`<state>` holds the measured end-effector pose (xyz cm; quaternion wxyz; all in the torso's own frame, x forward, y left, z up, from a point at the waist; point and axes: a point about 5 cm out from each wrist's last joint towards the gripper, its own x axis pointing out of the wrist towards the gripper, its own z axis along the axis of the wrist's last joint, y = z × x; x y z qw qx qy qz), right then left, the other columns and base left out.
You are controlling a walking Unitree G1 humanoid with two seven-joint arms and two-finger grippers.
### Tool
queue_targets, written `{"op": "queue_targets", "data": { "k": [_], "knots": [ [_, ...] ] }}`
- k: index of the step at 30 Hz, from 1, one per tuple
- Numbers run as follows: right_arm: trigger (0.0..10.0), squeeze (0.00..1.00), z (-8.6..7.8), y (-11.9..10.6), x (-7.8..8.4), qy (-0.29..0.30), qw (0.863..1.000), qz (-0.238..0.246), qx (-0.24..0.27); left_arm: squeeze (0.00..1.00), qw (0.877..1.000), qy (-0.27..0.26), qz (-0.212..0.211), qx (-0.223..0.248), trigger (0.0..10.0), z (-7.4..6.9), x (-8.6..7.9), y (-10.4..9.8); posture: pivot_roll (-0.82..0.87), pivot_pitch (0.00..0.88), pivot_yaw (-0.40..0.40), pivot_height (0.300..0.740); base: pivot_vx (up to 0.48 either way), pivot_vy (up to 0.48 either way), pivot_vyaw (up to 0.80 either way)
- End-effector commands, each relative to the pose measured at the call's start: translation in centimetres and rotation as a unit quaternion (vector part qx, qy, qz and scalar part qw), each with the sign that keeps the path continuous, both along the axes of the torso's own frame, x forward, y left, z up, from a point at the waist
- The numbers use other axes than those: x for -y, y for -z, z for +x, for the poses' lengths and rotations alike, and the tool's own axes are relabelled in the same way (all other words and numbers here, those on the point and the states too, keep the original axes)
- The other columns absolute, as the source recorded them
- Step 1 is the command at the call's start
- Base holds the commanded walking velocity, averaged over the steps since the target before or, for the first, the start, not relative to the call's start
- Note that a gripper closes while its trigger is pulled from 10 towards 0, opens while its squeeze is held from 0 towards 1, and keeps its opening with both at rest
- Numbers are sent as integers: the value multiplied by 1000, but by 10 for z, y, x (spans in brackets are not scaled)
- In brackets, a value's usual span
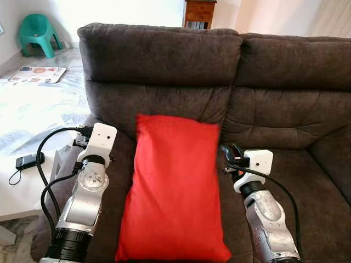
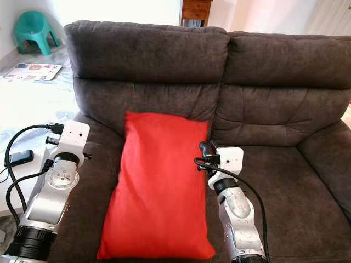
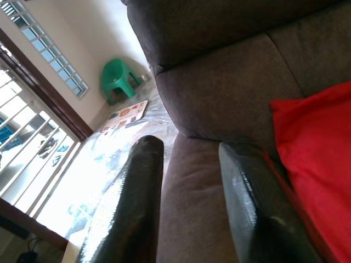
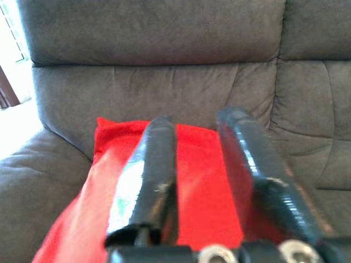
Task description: Move the pillow to the sofa from floor
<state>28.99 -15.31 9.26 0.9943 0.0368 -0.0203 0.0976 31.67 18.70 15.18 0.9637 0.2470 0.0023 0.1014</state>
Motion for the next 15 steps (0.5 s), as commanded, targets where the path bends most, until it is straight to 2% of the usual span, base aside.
{"op": "queue_targets", "data": {
  "k": [1,2,7,8,9,10,11,12,13,14,15],
  "knots": [
    [10000,729,1,0,4,9,1000,-5,2,1000,1000,-3,12,-8,10000,0,1,3,32,0,-73,740,0,0,0],
    [10000,0,1,0,4,9,1000,-6,1,1000,1000,-3,11,-8,10000,0,2,3,31,0,-74,740,0,0,0],
    [10000,0,2,3,13,46,999,-19,-6,1000,1000,8,1,-7,10000,1,3,4,28,0,-72,740,0,0,0],
    [10000,0,2,4,18,65,998,-20,-6,0,999,30,-12,-8,10000,2,7,5,29,0,-72,740,0,0,0],
    [10000,0,2,6,24,83,996,-17,-6,0,998,66,-25,-7,10000,2,12,8,27,0,-70,740,0,0,0],
    [10000,0,2,6,24,83,996,-17,-6,0,998,66,-25,-7,10000,2,12,8,27,0,-70,740,0,0,0],
    [10000,0,1,7,26,91,996,-15,-7,0,996,87,-27,-3,10000,1,14,9,26,0,-69,740,0,0,0],
    [10000,0,-2,12,29,102,995,-9,-10,0,992,117,-49,1,10000,-1,18,14,27,0,-67,740,0,0,0],
    [10000,0,-2,12,29,102,995,-9,-10,0,992,117,-49,1,10000,-1,18,14,27,0,-67,740,0,0,0],
    [10000,0,-5,18,33,117,993,9,-21,0,989,122,-82,0,10000,-4,18,21,27,0,-65,740,0,0,0],
    [10000,0,-7,21,35,127,992,15,-26,0,988,121,-94,-2,10000,-5,17,24,27,0,-65,740,0,0,0]
  ]
}}
